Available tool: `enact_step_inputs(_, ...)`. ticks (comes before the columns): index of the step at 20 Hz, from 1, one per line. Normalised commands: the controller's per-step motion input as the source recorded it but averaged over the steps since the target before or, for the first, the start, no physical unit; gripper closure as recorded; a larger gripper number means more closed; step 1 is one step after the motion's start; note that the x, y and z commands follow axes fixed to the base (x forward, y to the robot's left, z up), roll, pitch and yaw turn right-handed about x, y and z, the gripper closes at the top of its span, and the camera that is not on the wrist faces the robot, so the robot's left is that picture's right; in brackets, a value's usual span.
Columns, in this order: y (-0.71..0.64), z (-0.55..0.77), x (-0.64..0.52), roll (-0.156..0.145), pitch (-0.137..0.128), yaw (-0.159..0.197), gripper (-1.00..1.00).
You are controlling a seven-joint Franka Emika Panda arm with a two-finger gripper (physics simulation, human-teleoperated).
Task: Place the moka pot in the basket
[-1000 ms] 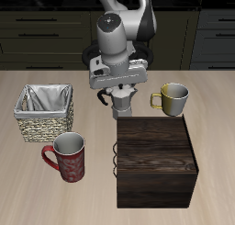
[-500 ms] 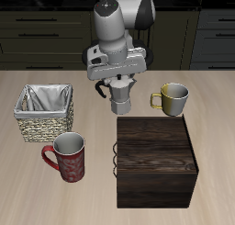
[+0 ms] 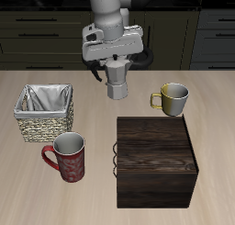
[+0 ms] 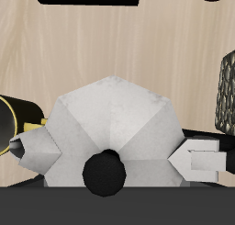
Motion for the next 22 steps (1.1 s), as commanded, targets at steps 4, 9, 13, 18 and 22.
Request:
enact_step_inputs(4,-0.14,0.28,0.04,0.018,-0.007,-0.031,1.0)
enact_step_inputs(9,-0.19,0.32,0.06,-0.031,-0.047,-0.017,1.0)
enact_step_inputs(13,-0.09,0.09,0.07,-0.01,-0.01,-0.001,1.0)
enact_step_inputs(18,-0.32,0.24,0.12,-0.021,-0.007,-0.046,1.0)
enact_step_inputs(22,-0.24,0.18,0.09,0.037,0.031,-0.051,1.0)
